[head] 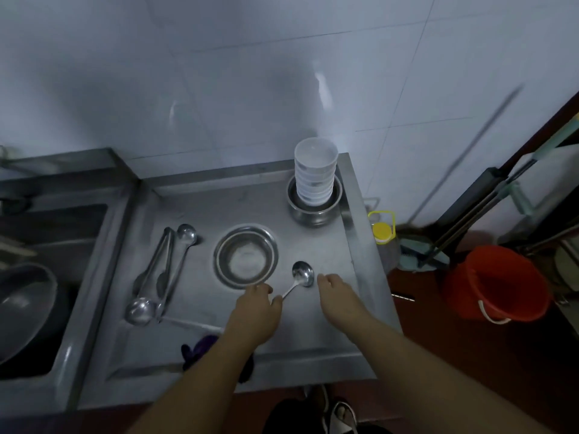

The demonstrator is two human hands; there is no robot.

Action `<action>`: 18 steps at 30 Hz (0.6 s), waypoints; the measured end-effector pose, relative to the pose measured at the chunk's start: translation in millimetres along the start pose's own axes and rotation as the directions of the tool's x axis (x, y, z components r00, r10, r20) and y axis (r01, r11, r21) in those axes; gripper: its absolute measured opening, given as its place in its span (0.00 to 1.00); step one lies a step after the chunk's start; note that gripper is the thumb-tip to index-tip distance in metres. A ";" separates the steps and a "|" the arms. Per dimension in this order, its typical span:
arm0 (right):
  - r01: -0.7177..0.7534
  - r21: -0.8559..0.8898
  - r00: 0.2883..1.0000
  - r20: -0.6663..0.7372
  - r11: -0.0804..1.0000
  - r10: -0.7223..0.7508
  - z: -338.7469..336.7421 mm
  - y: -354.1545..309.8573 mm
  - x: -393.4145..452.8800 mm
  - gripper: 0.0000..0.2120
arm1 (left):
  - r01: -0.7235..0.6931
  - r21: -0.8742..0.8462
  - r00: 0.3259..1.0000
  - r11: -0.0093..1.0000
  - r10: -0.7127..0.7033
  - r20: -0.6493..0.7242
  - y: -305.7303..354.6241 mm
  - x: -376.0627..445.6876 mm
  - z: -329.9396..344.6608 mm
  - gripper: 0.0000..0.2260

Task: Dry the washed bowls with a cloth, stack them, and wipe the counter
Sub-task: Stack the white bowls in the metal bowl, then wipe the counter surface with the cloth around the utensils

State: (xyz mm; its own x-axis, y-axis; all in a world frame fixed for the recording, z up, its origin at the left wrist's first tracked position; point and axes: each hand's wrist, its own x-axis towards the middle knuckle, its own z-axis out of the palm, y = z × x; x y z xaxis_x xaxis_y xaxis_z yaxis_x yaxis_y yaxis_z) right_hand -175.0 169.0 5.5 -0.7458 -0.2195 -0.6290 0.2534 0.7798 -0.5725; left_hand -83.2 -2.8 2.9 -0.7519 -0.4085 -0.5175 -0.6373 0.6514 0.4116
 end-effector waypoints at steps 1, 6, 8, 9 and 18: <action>0.021 -0.001 1.000 0.001 1.000 -0.021 5.6 5.6 -9.4 0.20 | 0.008 0.033 1.000 0.999 -0.008 -0.001 -8.3 -14.3 4.6 0.21; 0.062 0.036 0.996 0.066 0.997 -0.064 33.7 19.3 -51.1 0.21 | 0.057 0.134 0.998 0.989 -0.054 -0.032 -48.7 -71.6 11.2 0.18; 0.116 0.014 0.989 0.095 0.993 -0.117 45.7 16.7 -64.2 0.22 | 0.073 0.137 0.996 0.988 -0.066 -0.053 -66.8 -84.0 8.2 0.17; 0.136 -0.003 0.983 0.122 0.991 -0.135 51.3 15.6 -69.7 0.24 | 0.081 0.128 0.995 0.988 -0.074 -0.063 -76.1 -88.1 6.7 0.17; 0.324 -0.243 0.937 0.219 0.914 -0.274 139.8 -19.6 -65.7 0.25 | 0.094 0.109 0.996 0.990 -0.092 -0.019 -161.9 -75.9 -10.2 0.16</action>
State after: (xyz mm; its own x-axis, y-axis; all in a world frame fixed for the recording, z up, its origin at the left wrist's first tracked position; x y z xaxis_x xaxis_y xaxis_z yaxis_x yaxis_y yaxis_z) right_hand -44.9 86.1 -15.5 -0.6332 -0.5474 -0.5472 -0.1599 0.7843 -0.5994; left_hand 75.3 -83.8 -16.9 -0.6929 -0.4790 -0.5389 -0.6828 0.6761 0.2770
